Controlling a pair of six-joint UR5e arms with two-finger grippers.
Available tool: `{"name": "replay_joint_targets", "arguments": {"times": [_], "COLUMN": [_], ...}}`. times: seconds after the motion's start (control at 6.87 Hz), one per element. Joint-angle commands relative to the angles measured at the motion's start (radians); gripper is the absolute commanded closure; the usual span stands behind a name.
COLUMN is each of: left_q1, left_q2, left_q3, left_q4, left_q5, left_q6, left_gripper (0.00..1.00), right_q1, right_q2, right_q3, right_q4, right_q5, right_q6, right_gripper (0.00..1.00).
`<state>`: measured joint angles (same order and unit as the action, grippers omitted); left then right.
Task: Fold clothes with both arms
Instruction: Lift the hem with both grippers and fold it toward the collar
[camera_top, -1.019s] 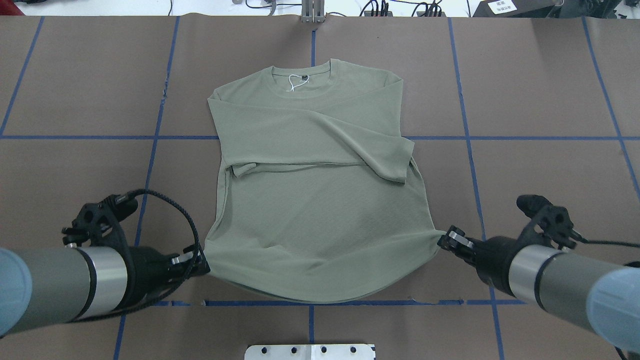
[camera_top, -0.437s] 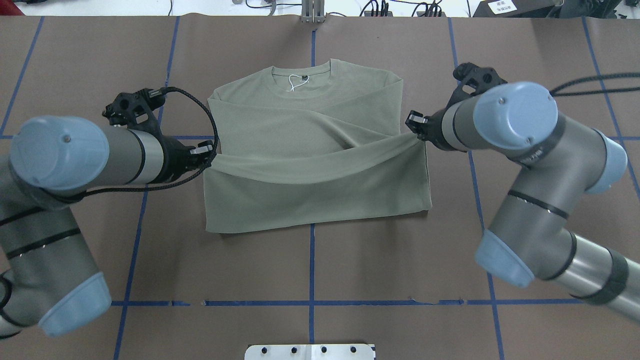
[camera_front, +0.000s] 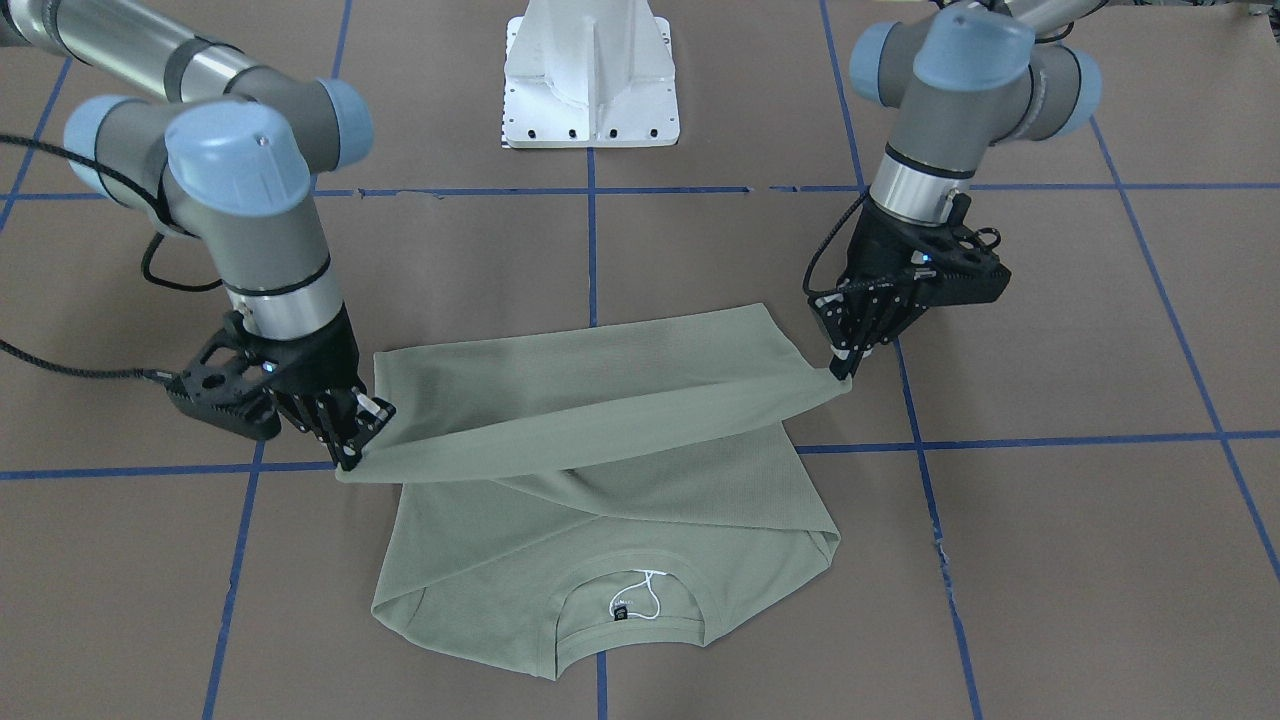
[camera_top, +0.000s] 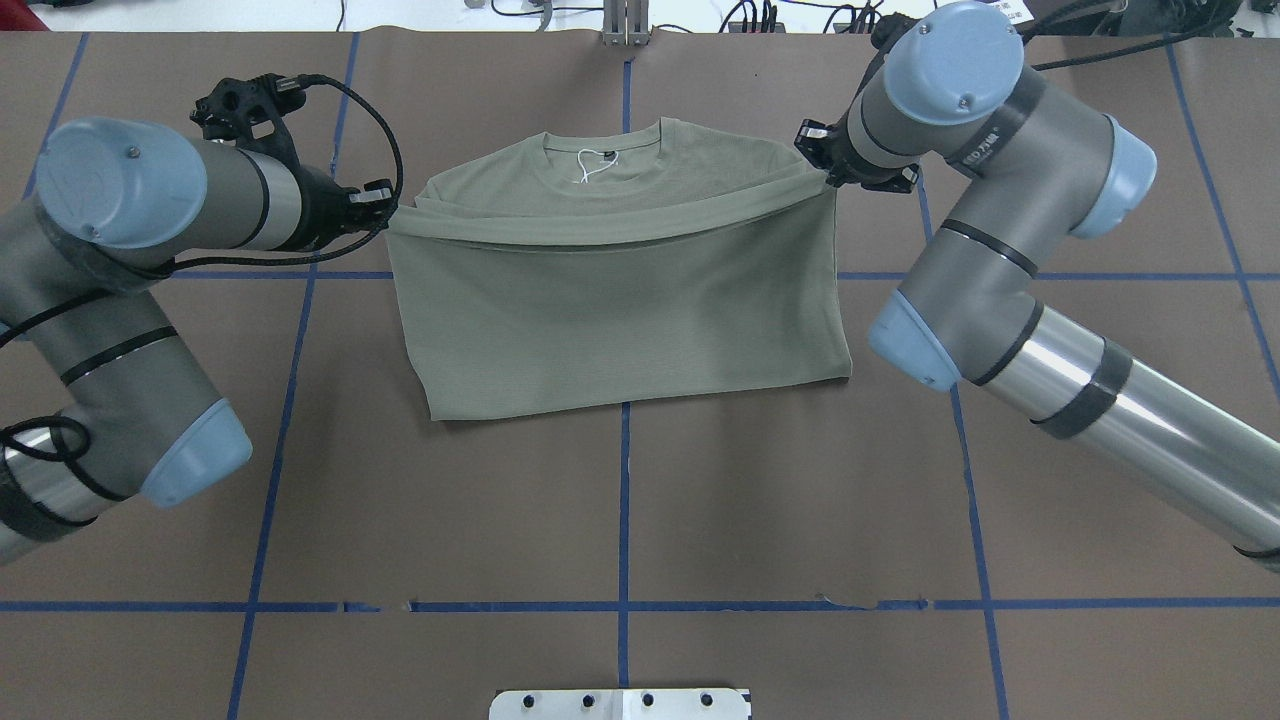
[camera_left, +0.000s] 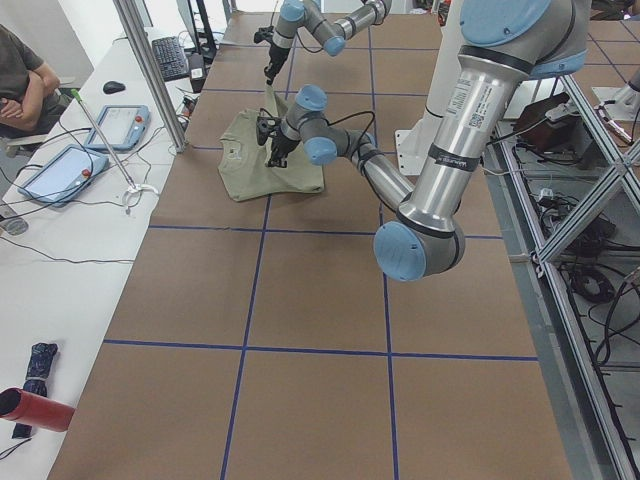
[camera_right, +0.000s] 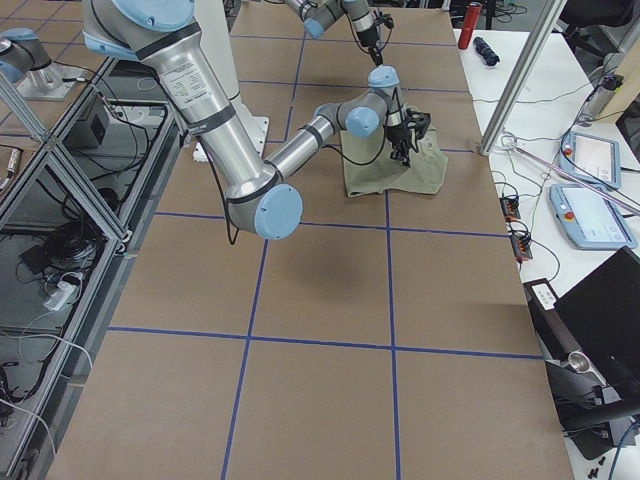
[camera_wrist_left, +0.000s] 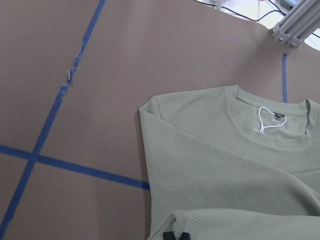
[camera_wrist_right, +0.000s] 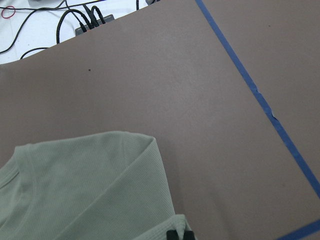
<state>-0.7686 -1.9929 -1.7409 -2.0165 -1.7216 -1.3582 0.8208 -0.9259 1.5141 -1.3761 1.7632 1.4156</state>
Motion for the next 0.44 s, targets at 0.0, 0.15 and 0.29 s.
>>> {"name": "replay_joint_targets", "arguments": {"times": [0.0, 0.15, 0.29], "left_q1": [-0.014, -0.014, -0.014], "left_q2": [-0.094, -0.115, -0.122], "left_q3": [0.259, 0.352, 0.429], "left_q4": [-0.188, -0.268, -0.350], "left_q5": [0.002, 0.003, 0.007], "left_q6": [0.002, 0.002, 0.004], "left_gripper": [1.00, 1.00, 1.00], "right_q1": [0.008, 0.006, 0.005], "right_q2": [0.117, 0.130, 0.130], "right_q3": [-0.237, -0.273, -0.337], "right_q4": [0.081, 0.084, 0.168], "right_q5": [0.001, -0.001, -0.002], "right_q6": [-0.007, -0.009, -0.009], "right_gripper": [1.00, 1.00, 1.00]}}
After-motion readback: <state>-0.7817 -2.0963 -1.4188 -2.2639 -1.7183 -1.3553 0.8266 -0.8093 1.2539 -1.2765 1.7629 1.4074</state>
